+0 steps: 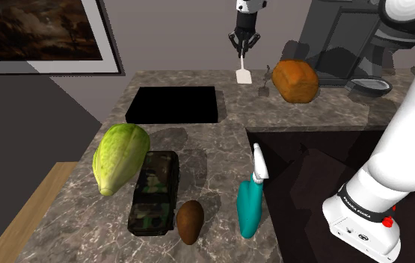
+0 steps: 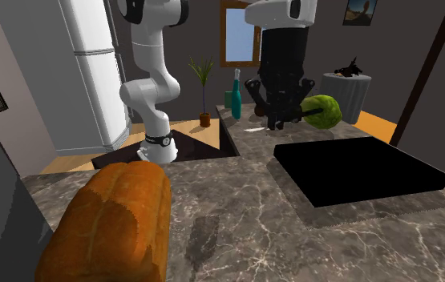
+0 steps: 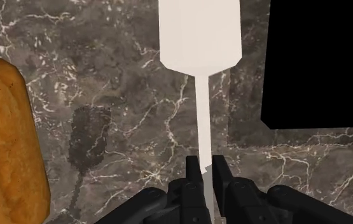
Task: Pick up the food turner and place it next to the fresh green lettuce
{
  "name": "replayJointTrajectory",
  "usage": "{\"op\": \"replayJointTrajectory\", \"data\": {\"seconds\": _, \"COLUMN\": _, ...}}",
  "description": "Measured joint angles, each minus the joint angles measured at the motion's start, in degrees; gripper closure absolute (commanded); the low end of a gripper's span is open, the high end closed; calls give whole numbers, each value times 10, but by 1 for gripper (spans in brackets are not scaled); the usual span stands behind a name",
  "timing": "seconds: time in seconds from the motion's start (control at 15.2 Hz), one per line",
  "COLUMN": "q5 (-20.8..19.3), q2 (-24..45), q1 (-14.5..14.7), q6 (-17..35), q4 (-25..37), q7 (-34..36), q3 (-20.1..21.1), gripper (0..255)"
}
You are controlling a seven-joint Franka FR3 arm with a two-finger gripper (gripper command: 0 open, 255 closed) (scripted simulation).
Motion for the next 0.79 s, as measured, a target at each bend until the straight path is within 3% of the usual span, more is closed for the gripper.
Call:
{"op": "replayJointTrajectory", "data": {"seconds": 0.2, "q5": -1, "q2": -8, "q1": 2, "q6": -17, "q4": 8, "q7": 4, "q3": 2, "gripper": 255}}
{"op": "replayJointTrajectory", "data": {"seconds": 0.79, "q5": -5, "q2": -123, "q1": 53, "q6": 8, "q4": -135, "q7": 98, "q3": 44, "gripper": 255}}
